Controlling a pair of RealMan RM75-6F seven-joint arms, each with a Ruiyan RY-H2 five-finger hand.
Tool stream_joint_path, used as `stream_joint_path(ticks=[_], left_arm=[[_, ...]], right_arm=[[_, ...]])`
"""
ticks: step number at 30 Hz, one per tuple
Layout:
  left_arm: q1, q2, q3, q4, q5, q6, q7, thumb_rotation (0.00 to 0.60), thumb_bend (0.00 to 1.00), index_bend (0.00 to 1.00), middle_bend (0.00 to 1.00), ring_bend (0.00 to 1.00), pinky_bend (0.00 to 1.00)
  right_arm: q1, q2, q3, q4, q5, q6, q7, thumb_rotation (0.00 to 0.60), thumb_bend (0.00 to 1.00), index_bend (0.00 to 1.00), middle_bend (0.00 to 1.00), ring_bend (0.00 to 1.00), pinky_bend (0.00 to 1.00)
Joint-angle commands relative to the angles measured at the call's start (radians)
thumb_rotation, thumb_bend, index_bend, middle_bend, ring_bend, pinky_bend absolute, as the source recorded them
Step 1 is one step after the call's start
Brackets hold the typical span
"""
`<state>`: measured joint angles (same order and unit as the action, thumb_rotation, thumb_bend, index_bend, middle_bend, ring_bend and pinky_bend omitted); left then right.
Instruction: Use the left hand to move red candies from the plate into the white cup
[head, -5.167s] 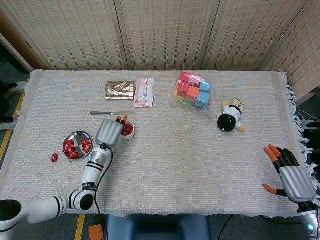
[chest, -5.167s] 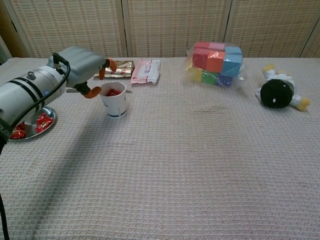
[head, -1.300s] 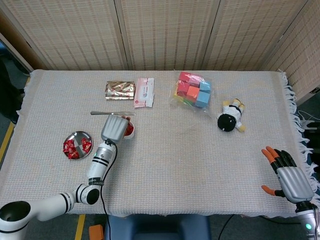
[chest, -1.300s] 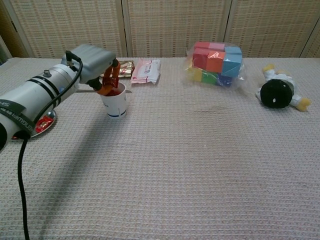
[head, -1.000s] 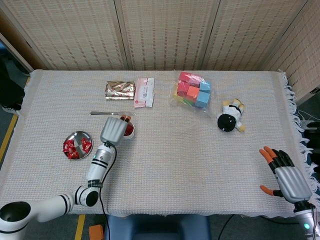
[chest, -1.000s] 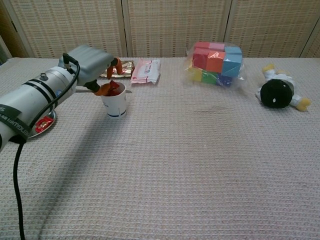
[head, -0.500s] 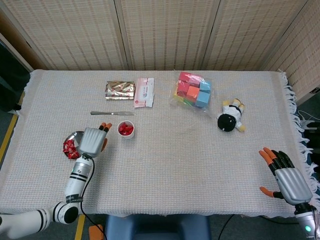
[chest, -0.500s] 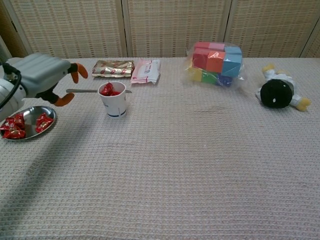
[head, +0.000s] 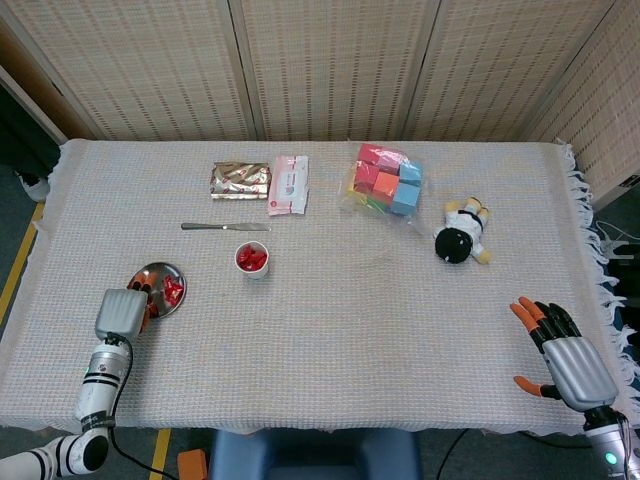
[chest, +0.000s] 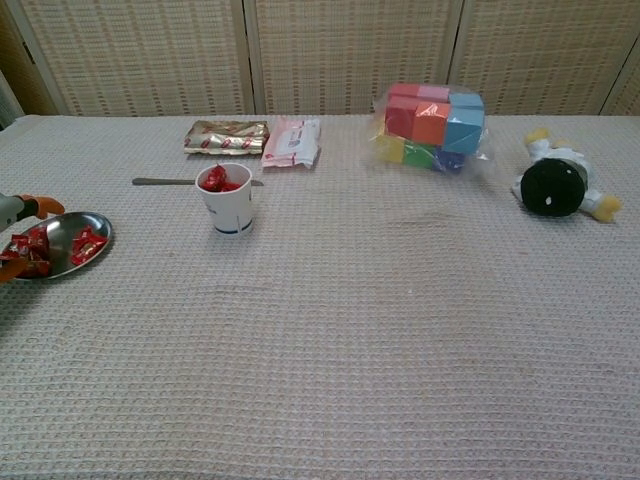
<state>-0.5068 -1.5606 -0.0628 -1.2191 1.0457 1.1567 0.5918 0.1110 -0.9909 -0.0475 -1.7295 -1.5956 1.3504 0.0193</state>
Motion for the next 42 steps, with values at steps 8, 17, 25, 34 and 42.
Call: stream_joint_path(ticks=[8,17,25,34,42], left_arm=[[-0.017,-0.030,-0.027,0.073,-0.050,-0.076,0.039,0.600,0.44,0.20,0.23,0.72,1.00],[-0.020,-0.032,-0.035,0.080,-0.059,-0.087,0.067,0.600,0.44,0.27,0.30,0.72,1.00],[-0.018,-0.049,-0.032,0.108,-0.042,-0.082,0.073,0.600,0.44,0.40,0.43,0.72,1.00],[-0.016,-0.070,-0.030,0.141,-0.015,-0.078,0.066,0.600,0.44,0.49,0.52,0.72,1.00],[-0.016,-0.080,-0.035,0.159,0.006,-0.065,0.055,0.600,0.46,0.58,0.62,0.72,1.00]], right_arm=[[-0.003,0.002,-0.001,-0.002,0.005,0.004,-0.004,0.600,0.05,0.00,0.00,0.00,0.00],[-0.004,0.002,0.000,-0.002,0.006,0.005,-0.004,0.600,0.05,0.00,0.00,0.00,0.00],[-0.005,0.003,0.000,-0.004,0.008,0.005,-0.007,0.600,0.05,0.00,0.00,0.00,0.00],[-0.004,0.002,0.001,-0.006,0.013,0.001,-0.012,0.600,0.05,0.00,0.00,0.00,0.00],[-0.003,0.001,0.002,-0.006,0.016,-0.001,-0.014,0.600,0.05,0.00,0.00,0.00,0.00]])
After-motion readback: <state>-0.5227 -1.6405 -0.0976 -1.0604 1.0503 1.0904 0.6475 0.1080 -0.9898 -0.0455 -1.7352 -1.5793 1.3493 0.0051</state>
